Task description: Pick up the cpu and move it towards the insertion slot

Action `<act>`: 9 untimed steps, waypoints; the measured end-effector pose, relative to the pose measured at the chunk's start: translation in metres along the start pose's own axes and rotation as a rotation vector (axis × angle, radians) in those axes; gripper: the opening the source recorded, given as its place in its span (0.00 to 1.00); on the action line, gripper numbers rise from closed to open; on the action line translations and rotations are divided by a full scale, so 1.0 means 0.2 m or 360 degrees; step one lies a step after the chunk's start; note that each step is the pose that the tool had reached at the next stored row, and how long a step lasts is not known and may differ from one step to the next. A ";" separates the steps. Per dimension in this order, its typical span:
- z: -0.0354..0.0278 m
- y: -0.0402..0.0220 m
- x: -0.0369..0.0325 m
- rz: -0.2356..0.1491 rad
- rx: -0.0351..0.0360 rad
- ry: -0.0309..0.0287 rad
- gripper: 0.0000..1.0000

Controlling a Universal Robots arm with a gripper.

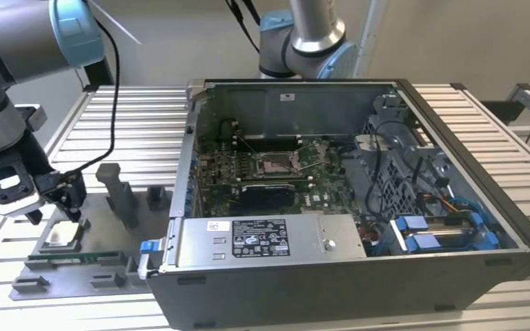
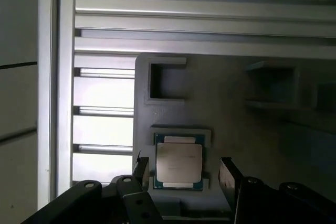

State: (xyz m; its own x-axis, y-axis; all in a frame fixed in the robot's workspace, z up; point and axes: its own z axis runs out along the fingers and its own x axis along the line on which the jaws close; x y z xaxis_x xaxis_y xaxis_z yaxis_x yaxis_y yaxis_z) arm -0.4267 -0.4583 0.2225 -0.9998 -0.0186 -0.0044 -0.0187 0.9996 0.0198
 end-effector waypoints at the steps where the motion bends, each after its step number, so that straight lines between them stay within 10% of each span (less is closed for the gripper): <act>1: 0.009 -0.002 0.000 0.0000 0.0000 -0.00011 1.00; 9: 0.075 -0.006 0.014 -0.0001 0.0000 -0.00106 1.00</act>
State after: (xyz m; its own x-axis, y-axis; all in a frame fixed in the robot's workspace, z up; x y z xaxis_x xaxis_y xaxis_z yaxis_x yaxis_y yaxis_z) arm -0.4294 -0.4593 0.2075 -0.9998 -0.0188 -0.0111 -0.0191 0.9996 0.0197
